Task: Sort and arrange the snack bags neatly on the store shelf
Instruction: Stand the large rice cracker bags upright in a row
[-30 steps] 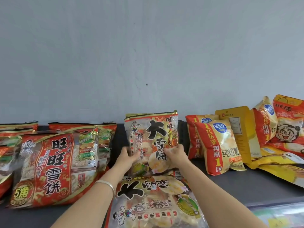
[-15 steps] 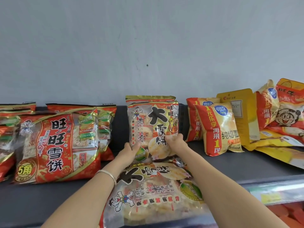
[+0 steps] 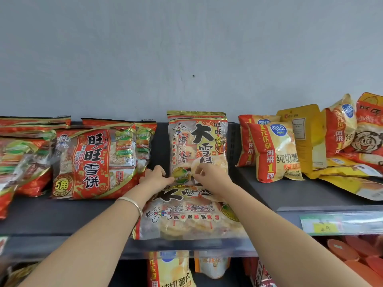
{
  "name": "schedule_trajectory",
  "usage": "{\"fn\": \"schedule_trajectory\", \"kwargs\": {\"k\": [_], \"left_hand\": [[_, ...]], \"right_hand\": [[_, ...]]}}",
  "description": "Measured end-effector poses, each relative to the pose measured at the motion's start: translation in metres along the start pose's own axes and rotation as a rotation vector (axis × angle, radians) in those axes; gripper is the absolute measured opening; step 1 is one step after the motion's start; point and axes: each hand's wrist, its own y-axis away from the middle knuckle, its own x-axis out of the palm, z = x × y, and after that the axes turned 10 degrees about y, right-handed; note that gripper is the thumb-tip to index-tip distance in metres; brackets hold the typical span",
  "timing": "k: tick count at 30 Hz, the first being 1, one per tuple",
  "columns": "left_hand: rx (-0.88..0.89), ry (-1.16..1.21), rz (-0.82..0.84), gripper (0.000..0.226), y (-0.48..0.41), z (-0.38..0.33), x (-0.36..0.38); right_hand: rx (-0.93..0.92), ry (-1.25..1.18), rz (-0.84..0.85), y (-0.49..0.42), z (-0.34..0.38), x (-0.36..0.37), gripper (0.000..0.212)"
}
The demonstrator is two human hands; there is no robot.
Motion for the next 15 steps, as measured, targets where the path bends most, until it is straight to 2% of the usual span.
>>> {"fn": "schedule_trajectory", "kwargs": {"k": [3,6,11,15], "left_hand": [[-0.08,0.08,0.0,0.053,0.018,0.008,-0.006],[-0.168,0.241,0.03,0.065,0.032,0.017,-0.009],[-0.222,0.42,0.19,0.081,0.049,0.015,-0.016],[-0.118,0.381,0.156,0.079,0.06,0.018,-0.027]], "right_hand": [[-0.061,0.116,0.248,0.007,0.011,0.01,0.04],[-0.014,0.117,0.359,0.015,0.015,0.007,0.046],[0.015,0.164,0.433,0.021,0.019,0.002,0.055],[0.048,0.157,0.426,0.021,0.027,0.005,0.066]]}}
